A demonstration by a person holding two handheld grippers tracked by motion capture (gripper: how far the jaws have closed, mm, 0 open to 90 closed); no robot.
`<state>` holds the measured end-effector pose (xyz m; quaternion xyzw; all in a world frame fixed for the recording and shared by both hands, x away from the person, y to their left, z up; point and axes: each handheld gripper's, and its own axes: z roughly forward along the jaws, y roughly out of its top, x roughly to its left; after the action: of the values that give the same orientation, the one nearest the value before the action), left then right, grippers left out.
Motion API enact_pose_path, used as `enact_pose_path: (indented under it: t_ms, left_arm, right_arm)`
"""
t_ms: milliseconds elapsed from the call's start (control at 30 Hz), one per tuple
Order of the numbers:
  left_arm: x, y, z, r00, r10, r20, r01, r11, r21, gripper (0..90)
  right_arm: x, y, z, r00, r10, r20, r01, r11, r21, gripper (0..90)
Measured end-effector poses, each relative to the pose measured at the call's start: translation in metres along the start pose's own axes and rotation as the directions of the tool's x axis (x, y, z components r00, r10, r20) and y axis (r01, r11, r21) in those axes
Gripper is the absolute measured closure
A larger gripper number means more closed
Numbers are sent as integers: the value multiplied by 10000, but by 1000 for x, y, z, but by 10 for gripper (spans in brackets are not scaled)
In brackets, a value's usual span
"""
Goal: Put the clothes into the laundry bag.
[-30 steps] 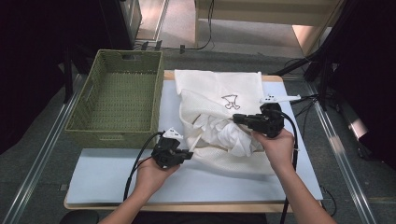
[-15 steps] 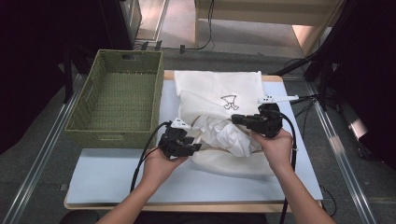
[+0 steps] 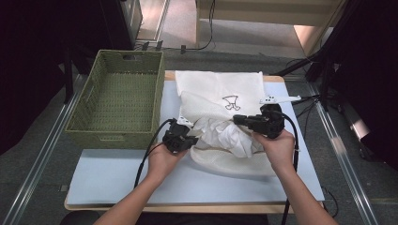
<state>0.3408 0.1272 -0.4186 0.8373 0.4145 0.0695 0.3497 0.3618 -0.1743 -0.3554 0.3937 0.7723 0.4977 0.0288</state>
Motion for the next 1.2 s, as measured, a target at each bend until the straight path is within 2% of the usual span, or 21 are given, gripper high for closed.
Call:
enact_pose_path:
  t_ms: [133, 200, 333, 400, 500, 567, 633, 733, 833, 933, 1067, 1133, 1200]
  left_arm:
    - [2, -15, -26, 9990, -369, 263, 382, 9980, -509, 884]
    - [2, -25, -36, 9988, -404, 264, 418, 9975, -573, 882]
    - [4, -44, -47, 9939, -924, 600, 942, 9952, -281, 866]
    - [5, -53, -51, 9948, -913, 462, 920, 9957, -133, 856]
    - [4, -56, -55, 9941, -942, 543, 942, 9955, 21, 826]
    - [0, -53, -60, 9955, -809, 490, 815, 9966, -103, 786]
    - [-6, -48, -69, 9978, -491, 437, 507, 9981, -356, 751]
    - [-19, -35, -77, 9977, -122, 670, 162, 9981, -589, 727]
    - [-34, -19, -76, 9955, 350, 879, -270, 9955, -910, 710]
    - [-46, -3, -65, 9914, 717, 1095, -600, 9925, -1070, 756]
    - [-61, 15, -42, 9809, 1431, 1315, -1285, 9852, -1135, 861]
    - [-66, 23, -32, 9776, 1497, 1481, -1327, 9840, -1190, 900]
    - [-69, 31, -23, 9729, 1362, 1870, -1135, 9854, -1268, 900]
  right_arm:
    - [0, 0, 1, 10000, -74, 26, 74, 10000, -47, 900]
    - [1, 0, 1, 10000, -44, 34, 44, 10000, -52, 900]
    - [1, 0, 0, 10000, -2, 38, 2, 10000, -55, 900]
    - [1, 0, 0, 10000, 14, 8, -14, 10000, -68, 900]
    - [2, 0, 1, 10000, -7, -13, 7, 10000, -35, 900]
    - [2, 0, 1, 10000, -40, -3, 40, 10000, 11, 900]
    - [2, 0, 1, 10000, -47, -24, 47, 10000, -4, 900]
    - [2, 0, 1, 10000, -11, -34, 11, 10000, -17, 900]
    - [3, 1, 1, 10000, 2, -63, -2, 10000, -60, 900]
    - [5, 2, -1, 10000, -50, -48, 49, 9999, -92, 900]
    - [4, 2, 0, 9999, -65, -92, 64, 9999, -99, 900]
    - [3, 2, 0, 9999, -95, -82, 94, 9999, -52, 900]
    - [3, 2, 0, 9999, -94, -99, 94, 9999, -61, 900]
